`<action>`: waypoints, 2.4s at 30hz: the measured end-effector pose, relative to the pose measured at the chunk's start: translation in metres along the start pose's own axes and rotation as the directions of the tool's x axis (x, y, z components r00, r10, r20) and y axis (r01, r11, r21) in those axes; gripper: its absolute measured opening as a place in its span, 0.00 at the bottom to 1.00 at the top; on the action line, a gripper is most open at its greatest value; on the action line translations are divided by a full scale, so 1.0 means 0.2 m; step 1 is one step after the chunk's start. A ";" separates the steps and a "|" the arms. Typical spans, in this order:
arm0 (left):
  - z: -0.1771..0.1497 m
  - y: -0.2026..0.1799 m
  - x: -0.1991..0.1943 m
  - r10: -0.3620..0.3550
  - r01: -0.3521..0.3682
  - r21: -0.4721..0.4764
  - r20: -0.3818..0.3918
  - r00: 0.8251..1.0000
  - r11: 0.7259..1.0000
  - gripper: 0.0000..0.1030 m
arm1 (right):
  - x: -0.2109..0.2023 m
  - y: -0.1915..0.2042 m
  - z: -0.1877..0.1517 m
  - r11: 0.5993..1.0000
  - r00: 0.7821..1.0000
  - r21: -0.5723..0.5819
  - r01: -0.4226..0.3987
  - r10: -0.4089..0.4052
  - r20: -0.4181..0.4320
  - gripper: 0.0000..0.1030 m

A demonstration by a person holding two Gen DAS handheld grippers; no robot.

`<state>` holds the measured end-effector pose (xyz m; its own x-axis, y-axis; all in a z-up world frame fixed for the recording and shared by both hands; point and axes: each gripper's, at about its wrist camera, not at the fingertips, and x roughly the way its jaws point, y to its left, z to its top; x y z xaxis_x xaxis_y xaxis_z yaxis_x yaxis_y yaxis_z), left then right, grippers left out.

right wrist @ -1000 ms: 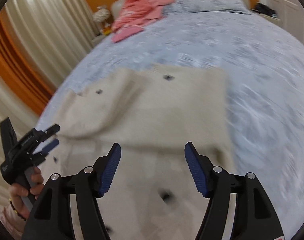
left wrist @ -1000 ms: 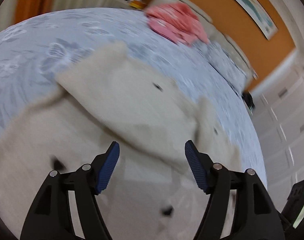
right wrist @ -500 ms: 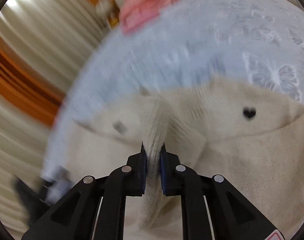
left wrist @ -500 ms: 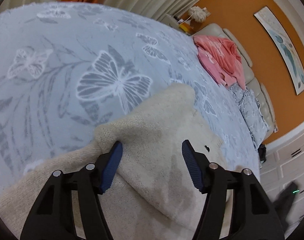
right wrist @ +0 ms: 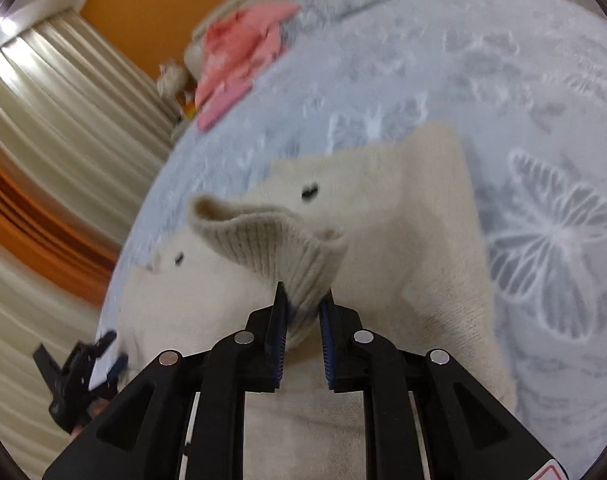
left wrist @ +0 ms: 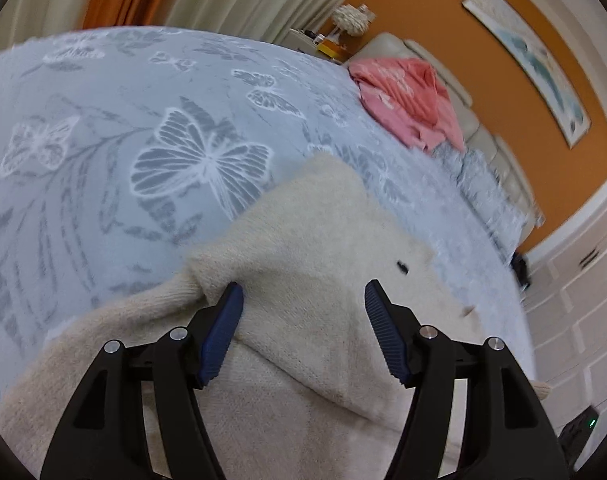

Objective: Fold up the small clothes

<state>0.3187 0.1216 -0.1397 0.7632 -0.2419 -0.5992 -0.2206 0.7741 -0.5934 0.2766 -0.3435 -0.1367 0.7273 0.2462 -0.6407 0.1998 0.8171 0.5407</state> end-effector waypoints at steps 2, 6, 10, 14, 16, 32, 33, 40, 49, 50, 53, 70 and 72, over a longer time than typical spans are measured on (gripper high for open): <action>0.00 0.04 0.01 -0.015 0.015 -0.028 -0.012 1.000 0.999 0.60 | -0.02 -0.01 -0.01 1.000 0.999 -0.012 0.015 -0.015 0.028 0.11; -0.06 0.01 0.06 0.003 -0.003 0.117 0.004 1.000 0.993 0.59 | 0.12 -0.12 -0.12 0.998 0.996 0.031 0.061 -0.059 -0.071 0.10; -0.06 0.07 0.04 -0.067 0.065 0.070 0.025 0.997 0.995 0.59 | -0.01 -0.16 -0.10 0.993 0.998 0.106 0.056 -0.056 -0.007 0.19; -0.07 0.13 0.02 -0.169 0.167 0.030 0.048 0.985 0.985 0.63 | -0.01 -0.24 -0.06 0.981 0.999 0.193 -0.022 0.027 -0.023 0.27; -0.07 0.12 0.02 -0.196 0.194 0.038 0.050 0.979 0.980 0.71 | 0.03 -0.20 -0.02 0.981 0.999 0.189 -0.037 0.040 -0.007 0.62; -0.08 0.01 0.04 -0.102 0.103 0.168 -0.018 0.995 0.980 0.87 | 0.06 -0.14 -0.01 0.986 0.984 0.017 0.164 -0.163 -0.075 0.17; -0.08 0.03 0.03 -0.127 0.128 0.151 -0.013 0.992 0.980 0.88 | -0.01 -0.09 0.01 0.974 0.974 0.023 0.224 -0.224 -0.020 0.27; -0.10 0.06 0.01 -0.190 0.188 0.151 0.002 0.982 0.971 0.94 | 0.23 0.71 0.08 0.964 0.997 -0.256 -0.067 0.056 -0.049 0.38; -0.13 0.08 0.01 -0.228 0.223 0.152 0.018 0.973 0.963 0.95 | 1.22 1.53 -0.06 0.829 0.917 -0.492 -0.266 0.061 -0.393 0.38; -0.13 0.09 0.01 -0.232 0.226 0.152 0.019 0.973 0.962 0.95 | 1.26 1.55 -0.08 0.818 0.912 -0.505 -0.276 0.056 -0.407 0.38; -0.13 0.10 0.01 -0.250 0.243 0.148 0.024 0.968 0.959 0.95 | 1.41 1.56 -0.12 0.772 0.885 -0.569 -0.283 -0.018 -0.465 0.03; -0.13 0.09 0.02 -0.240 0.234 0.159 0.021 0.970 0.959 0.95 | 0.72 1.10 -0.08 0.888 0.980 -0.435 -0.152 0.078 -0.182 0.12; -0.12 0.09 0.02 -0.231 0.226 0.161 0.016 0.973 0.961 0.95 | 0.70 0.97 -0.17 0.894 0.965 -0.421 -0.153 0.044 -0.257 0.08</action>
<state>0.3035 0.1196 -0.1662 0.8030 -0.4048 -0.4373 0.0578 0.7833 -0.6190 0.3958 -0.1320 -0.1398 0.5418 0.4081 -0.7348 -0.2094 0.9122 0.3522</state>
